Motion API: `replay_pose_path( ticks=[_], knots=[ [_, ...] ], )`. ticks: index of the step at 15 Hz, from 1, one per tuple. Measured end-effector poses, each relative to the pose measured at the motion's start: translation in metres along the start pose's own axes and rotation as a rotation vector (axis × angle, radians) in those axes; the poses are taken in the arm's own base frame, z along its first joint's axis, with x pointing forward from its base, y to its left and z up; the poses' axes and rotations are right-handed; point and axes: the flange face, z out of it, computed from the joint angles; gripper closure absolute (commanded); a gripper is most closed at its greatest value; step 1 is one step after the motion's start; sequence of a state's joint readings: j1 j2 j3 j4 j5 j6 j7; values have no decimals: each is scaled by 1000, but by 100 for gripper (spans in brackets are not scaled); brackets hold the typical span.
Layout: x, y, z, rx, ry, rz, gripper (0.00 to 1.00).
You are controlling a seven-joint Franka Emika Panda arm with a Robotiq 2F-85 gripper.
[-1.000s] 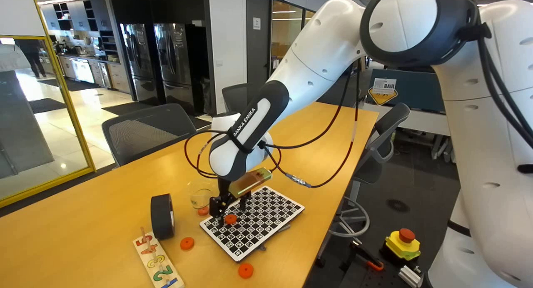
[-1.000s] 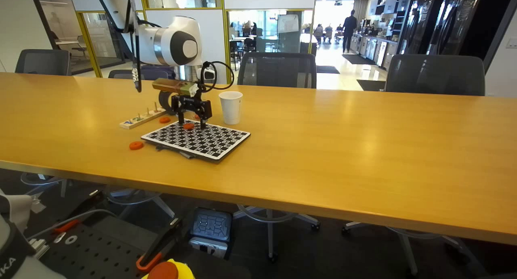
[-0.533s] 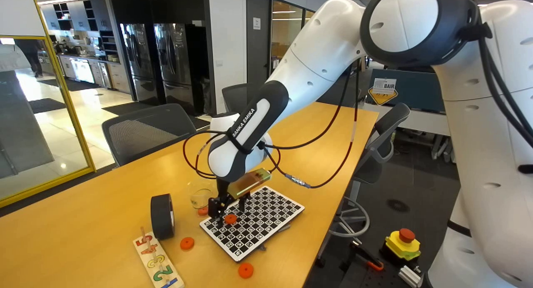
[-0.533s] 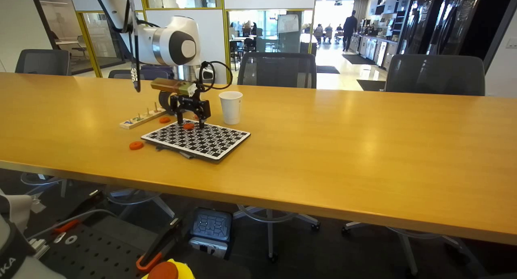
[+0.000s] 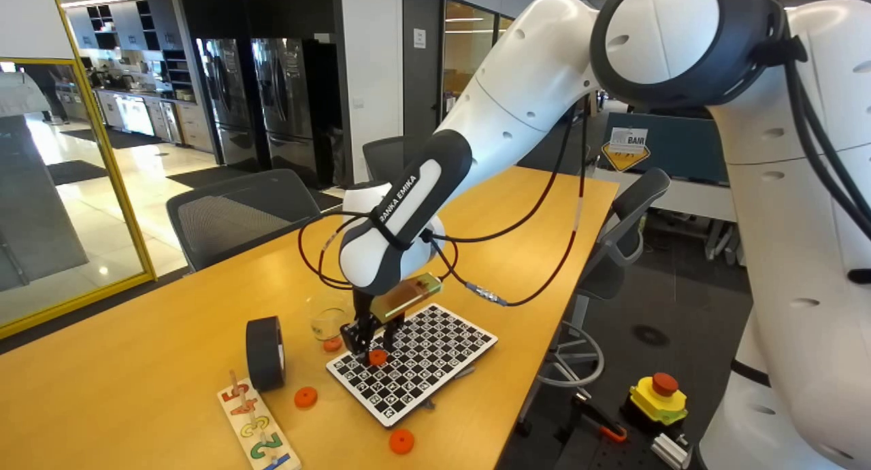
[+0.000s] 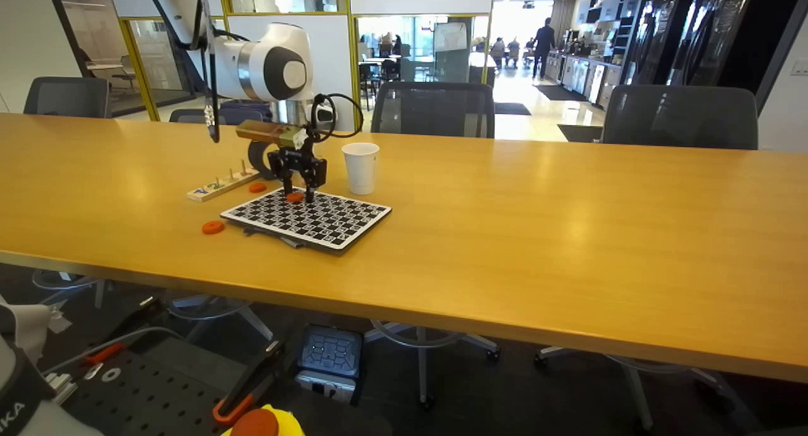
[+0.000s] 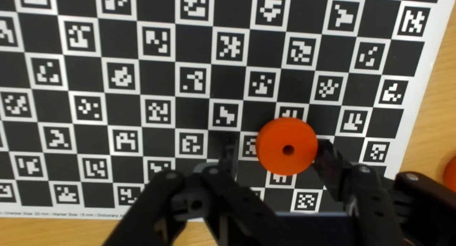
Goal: Put the blue disc in the white cup and the orange discs in the clear cup
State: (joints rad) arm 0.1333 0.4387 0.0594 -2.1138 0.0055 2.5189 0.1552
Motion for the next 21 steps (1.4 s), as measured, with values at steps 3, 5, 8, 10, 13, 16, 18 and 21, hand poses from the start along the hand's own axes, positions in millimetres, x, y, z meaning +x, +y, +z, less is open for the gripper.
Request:
replay_pose_path(
  ticks=[3, 5, 8, 10, 13, 16, 18, 21],
  knots=[
    [1, -1, -5, 1, 10, 4, 80],
    [1, -1, -5, 1, 9, 9, 80],
    [1, -2, -7, -1, 13, 27, 80],
    [4, -5, -17, -9, 28, 32, 80],
    [6, -11, -43, -34, 59, 33, 79],
    [5, -17, -70, -74, 65, 33, 79],
    [3, -21, -82, -98, 57, 31, 79],
    [5, -25, -95, -119, 67, 20, 79]
  ],
)
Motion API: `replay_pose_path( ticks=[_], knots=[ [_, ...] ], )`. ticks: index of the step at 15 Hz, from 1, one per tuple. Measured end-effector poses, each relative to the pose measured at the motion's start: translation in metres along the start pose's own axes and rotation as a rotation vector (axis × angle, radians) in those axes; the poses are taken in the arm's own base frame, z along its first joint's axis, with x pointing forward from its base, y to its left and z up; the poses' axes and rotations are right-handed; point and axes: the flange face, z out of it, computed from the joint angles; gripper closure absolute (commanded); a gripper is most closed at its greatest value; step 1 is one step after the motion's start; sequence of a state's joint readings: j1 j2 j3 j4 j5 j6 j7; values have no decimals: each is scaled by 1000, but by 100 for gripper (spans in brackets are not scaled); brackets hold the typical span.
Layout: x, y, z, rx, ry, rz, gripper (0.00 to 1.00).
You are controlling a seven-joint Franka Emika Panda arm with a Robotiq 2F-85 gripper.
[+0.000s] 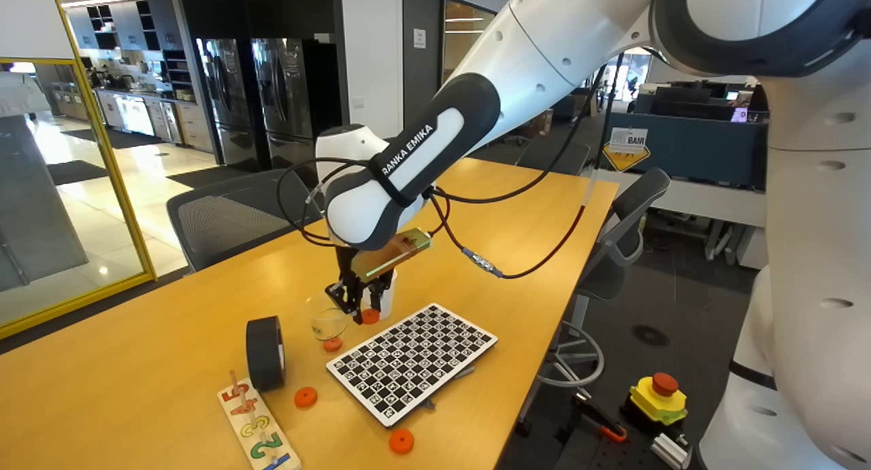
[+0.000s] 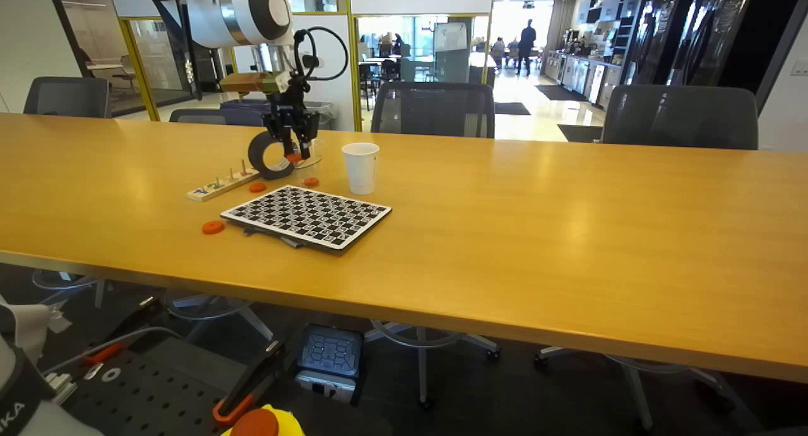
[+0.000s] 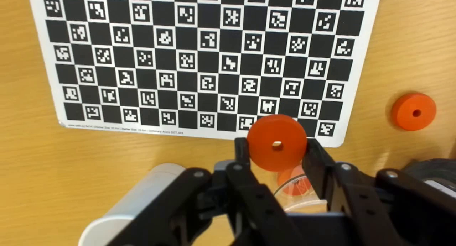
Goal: Put the blue disc in the white cup and the orange discs in the clear cup
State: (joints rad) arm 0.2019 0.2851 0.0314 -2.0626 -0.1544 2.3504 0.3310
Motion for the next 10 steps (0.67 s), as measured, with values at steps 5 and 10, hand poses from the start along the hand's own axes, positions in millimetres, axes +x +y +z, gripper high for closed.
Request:
replay_pose_path(
  ticks=[5, 10],
  knots=[
    [12, -11, -20, -1, 50, -29, 79],
    [31, -21, -34, 13, 93, -57, 79]
  ],
)
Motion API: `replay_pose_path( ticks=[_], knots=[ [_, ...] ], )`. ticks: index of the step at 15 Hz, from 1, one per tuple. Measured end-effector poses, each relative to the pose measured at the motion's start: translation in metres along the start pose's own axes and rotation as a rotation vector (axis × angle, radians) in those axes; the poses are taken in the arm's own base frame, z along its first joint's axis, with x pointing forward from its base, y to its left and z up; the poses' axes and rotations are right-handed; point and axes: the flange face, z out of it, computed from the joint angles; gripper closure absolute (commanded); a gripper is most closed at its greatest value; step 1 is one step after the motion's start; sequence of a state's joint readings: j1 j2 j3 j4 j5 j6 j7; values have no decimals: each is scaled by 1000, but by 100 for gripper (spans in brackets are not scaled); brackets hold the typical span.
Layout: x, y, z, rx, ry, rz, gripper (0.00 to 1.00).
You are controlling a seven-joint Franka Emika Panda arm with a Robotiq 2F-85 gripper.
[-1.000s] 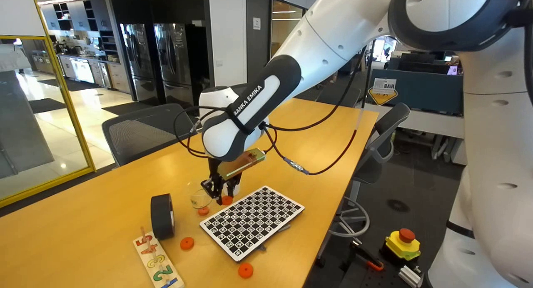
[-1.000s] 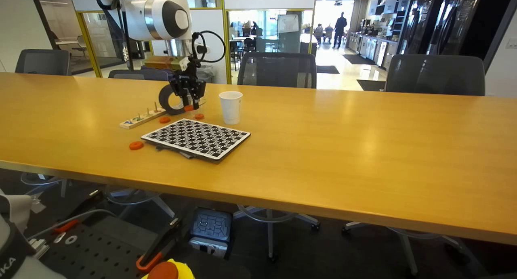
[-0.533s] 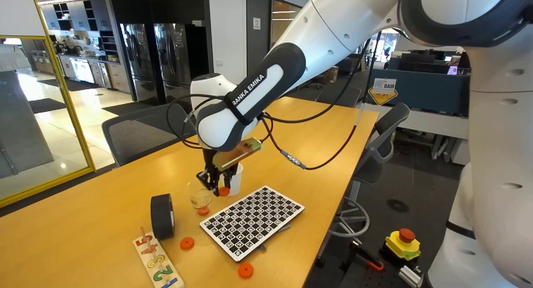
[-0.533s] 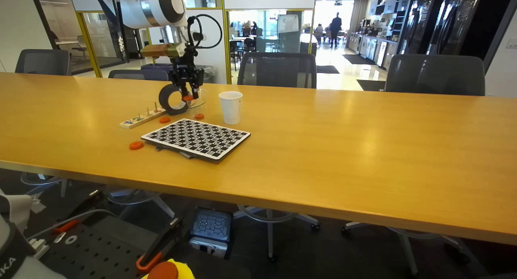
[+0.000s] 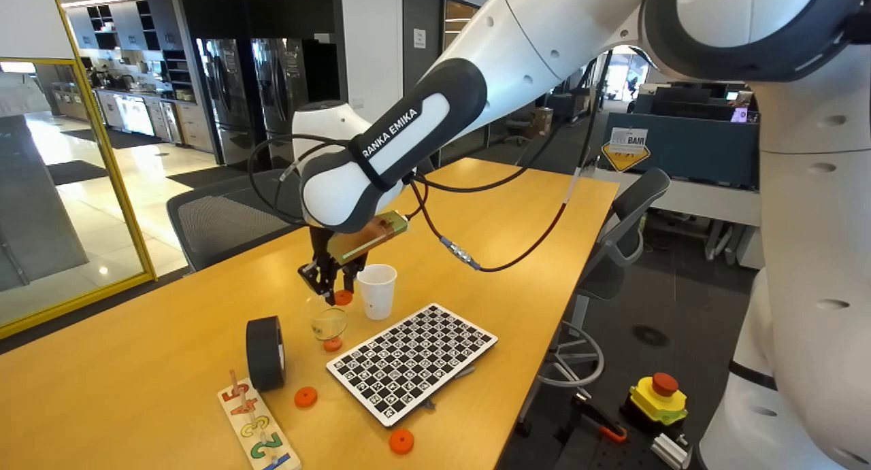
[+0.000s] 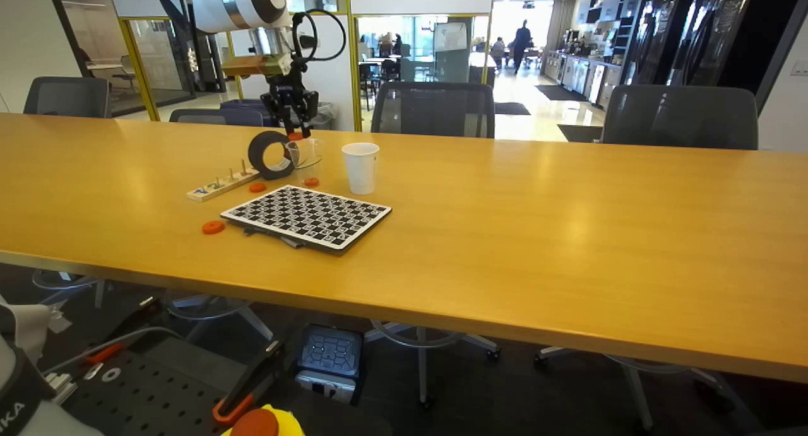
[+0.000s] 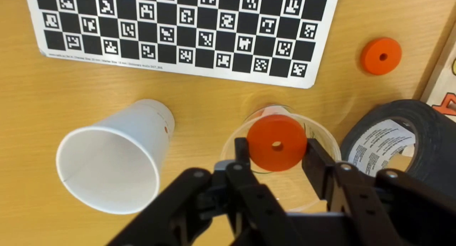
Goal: Put the blue disc in the white cup and the orange discs in the clear cup
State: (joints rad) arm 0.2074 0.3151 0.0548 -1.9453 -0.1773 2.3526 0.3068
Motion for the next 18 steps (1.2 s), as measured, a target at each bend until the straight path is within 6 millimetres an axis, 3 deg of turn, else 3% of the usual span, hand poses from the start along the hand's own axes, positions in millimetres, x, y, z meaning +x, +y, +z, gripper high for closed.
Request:
replay_pose_path(
  ticks=[6, 7, 8, 12, 18],
  knots=[
    [20, -7, 8, 7, 12, -47, 79],
    [22, -7, 11, 8, 12, -54, 33],
    [24, -8, 13, 9, 11, -58, 32],
    [26, -9, 20, 13, -6, -90, 3],
    [18, -25, 16, 22, -28, -308, 0]
  ],
)
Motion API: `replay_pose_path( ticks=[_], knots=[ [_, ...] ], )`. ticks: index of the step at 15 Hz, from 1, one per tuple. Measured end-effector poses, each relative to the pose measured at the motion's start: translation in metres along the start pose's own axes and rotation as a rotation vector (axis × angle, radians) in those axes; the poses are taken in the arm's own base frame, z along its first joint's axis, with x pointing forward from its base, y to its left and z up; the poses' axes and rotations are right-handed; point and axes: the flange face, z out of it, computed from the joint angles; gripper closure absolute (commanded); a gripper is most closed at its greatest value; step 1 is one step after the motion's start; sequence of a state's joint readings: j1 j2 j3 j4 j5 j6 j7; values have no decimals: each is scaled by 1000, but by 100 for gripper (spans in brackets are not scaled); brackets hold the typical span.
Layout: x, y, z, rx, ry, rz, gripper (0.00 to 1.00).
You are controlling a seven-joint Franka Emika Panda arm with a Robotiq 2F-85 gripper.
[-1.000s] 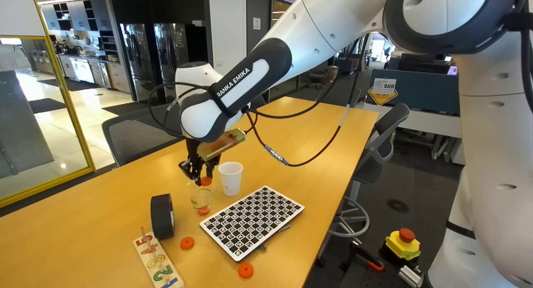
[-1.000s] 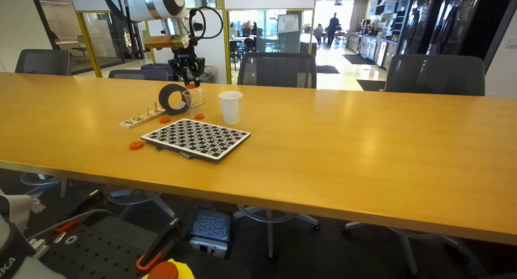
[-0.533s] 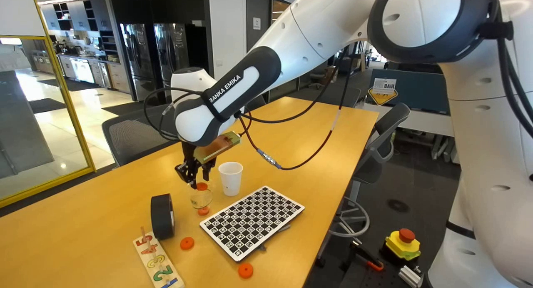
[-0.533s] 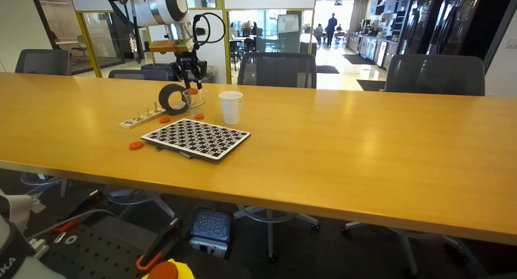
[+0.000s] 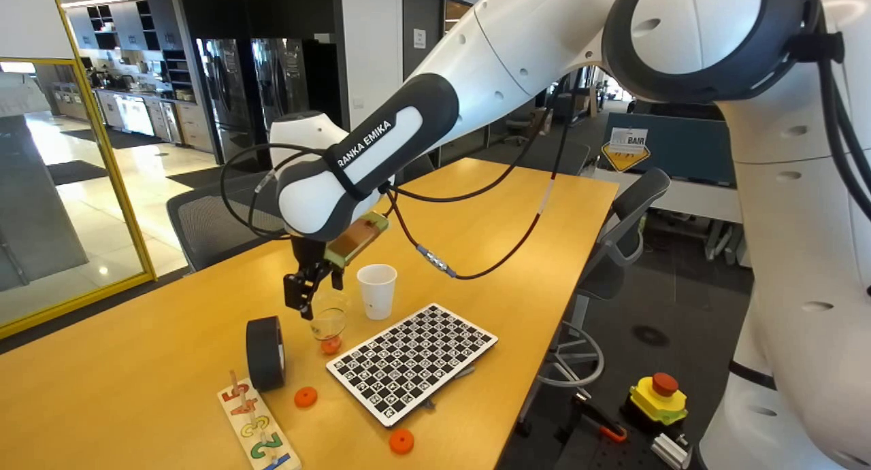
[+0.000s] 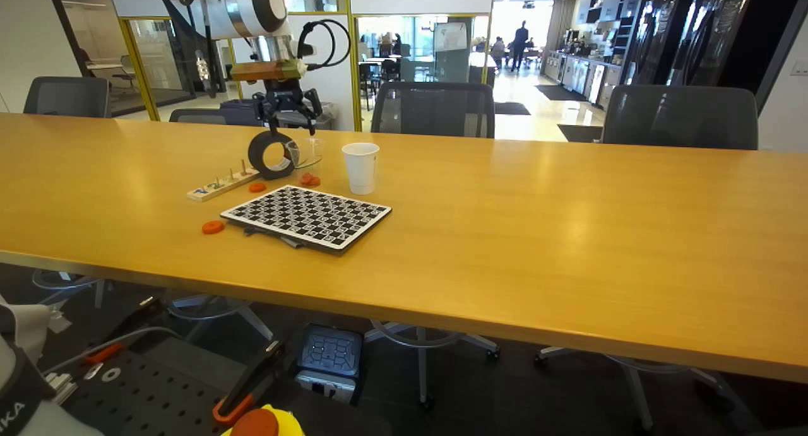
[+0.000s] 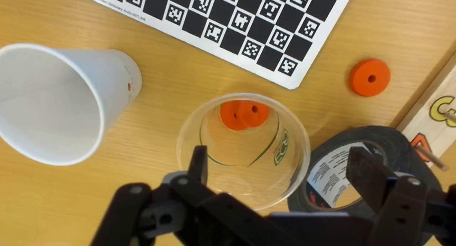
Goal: Put the blue disc in the white cup and the orange discs in the clear cup
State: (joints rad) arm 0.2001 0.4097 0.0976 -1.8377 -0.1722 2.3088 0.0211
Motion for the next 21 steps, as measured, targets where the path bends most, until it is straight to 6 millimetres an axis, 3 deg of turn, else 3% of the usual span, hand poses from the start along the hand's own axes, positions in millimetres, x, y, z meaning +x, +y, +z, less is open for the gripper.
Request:
replay_pose_path(
  ticks=[4, 12, 16, 21],
  knots=[
    [-12, -30, -8, 5, -10, -216, 0],
    [-65, -93, -8, -10, -58, -639, 0],
    [-76, -108, 9, -7, -37, -786, 0],
    [-74, -111, 28, 10, -7, -922, 0]
  ],
)
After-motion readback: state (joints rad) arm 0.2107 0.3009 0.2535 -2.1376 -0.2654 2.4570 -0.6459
